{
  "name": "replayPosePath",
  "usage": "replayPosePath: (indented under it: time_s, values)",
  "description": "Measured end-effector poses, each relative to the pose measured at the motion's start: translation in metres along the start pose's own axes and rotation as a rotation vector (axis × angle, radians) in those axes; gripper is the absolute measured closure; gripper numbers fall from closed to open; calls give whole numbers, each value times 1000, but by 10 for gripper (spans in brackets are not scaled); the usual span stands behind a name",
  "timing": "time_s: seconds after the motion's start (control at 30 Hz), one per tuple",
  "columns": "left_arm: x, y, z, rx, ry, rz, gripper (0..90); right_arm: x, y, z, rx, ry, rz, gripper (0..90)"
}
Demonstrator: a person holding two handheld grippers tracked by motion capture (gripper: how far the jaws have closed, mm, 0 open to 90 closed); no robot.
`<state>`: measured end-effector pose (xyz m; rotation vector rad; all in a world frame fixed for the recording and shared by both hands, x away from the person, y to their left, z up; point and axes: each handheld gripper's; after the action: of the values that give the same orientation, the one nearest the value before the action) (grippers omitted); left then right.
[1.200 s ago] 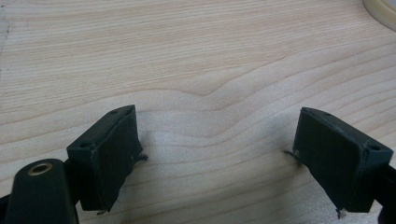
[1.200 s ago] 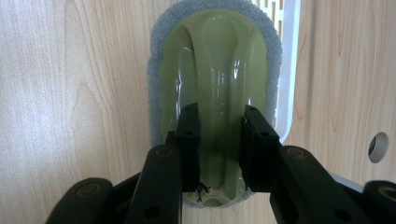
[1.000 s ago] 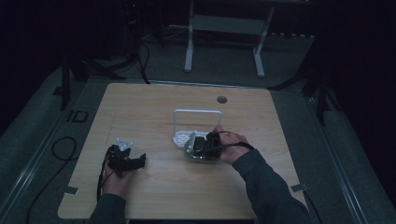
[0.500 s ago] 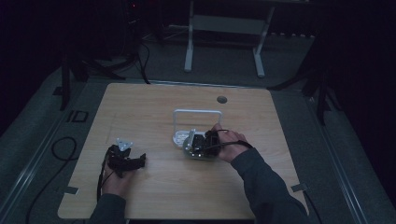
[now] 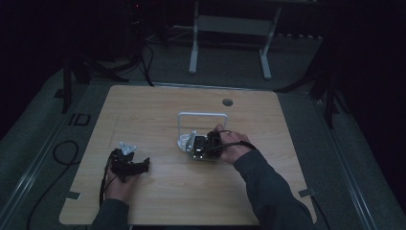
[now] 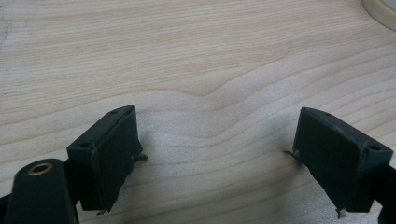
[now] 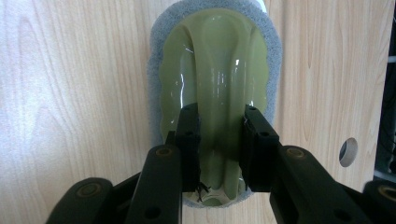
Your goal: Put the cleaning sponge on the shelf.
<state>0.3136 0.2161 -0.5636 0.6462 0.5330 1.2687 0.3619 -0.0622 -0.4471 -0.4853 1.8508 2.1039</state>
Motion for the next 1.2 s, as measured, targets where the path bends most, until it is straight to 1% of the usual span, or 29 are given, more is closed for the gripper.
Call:
replayPosePath:
  time_s: [0.07, 0.33, 0.4, 0.53, 0.6, 0.7, 0.93, 1.2]
  values:
    - [0, 0, 0, 1, -2, 1, 145, -1, -3, 0, 4, -3, -5, 717]
    - [0, 0, 0, 1, -2, 0, 146, -3, -6, 0, 1, -12, -10, 716]
    - [0, 0, 0, 1, -3, 0, 145, -4, -8, 1, 13, -5, -25, 716]
    - [0, 0, 0, 0, -3, 1, 145, -4, -10, 2, 15, -9, -29, 716]
    - [0, 0, 0, 0, -2, 1, 145, -5, -11, 4, 20, 5, -37, 717]
    - [0, 0, 0, 0, -1, 1, 145, -5, -12, 4, 18, 1, -38, 716]
    - [0, 0, 0, -1, 0, 1, 145, -7, -15, 7, 21, 11, -47, 716]
    - [0, 0, 0, 0, -1, 1, 145, -9, -13, 12, 16, 24, -62, 717]
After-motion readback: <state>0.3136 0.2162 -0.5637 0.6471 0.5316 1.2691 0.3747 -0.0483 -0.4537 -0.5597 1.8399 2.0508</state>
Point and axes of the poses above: each handheld gripper's, and its own axes: y roughly backward along the jaws, z roughly out of its top, x roughly to its left
